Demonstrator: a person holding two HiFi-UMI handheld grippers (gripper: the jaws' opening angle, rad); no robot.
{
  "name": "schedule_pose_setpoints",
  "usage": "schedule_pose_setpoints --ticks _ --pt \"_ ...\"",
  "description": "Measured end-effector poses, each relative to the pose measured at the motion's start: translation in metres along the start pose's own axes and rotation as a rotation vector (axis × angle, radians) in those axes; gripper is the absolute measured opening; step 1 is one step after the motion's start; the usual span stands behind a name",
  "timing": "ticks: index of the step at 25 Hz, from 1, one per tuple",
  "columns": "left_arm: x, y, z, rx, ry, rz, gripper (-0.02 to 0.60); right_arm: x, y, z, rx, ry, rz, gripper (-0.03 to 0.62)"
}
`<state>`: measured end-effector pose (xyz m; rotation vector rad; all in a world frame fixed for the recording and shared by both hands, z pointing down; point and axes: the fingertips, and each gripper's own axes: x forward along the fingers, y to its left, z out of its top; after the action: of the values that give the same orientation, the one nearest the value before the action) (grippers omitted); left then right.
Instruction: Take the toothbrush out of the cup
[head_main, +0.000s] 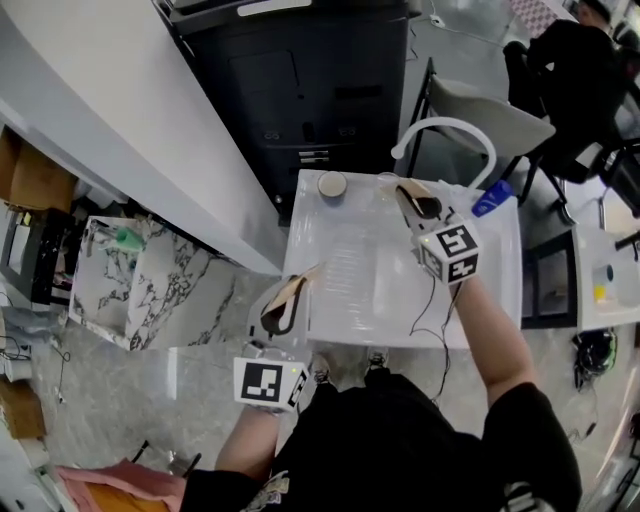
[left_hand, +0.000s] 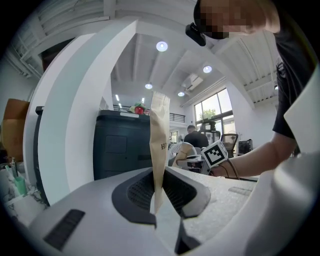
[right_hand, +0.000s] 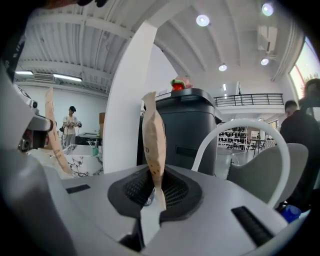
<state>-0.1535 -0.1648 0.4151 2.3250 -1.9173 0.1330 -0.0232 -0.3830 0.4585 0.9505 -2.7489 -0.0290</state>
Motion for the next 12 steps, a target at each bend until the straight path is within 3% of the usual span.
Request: schedule_pose_setpoints --ticks 12 --pt "0.001 0.001 0.012 0.007 -0.038 -0.114 0.044 -0.075 0.033 0.046 0.086 -0.082 -0.128 0.028"
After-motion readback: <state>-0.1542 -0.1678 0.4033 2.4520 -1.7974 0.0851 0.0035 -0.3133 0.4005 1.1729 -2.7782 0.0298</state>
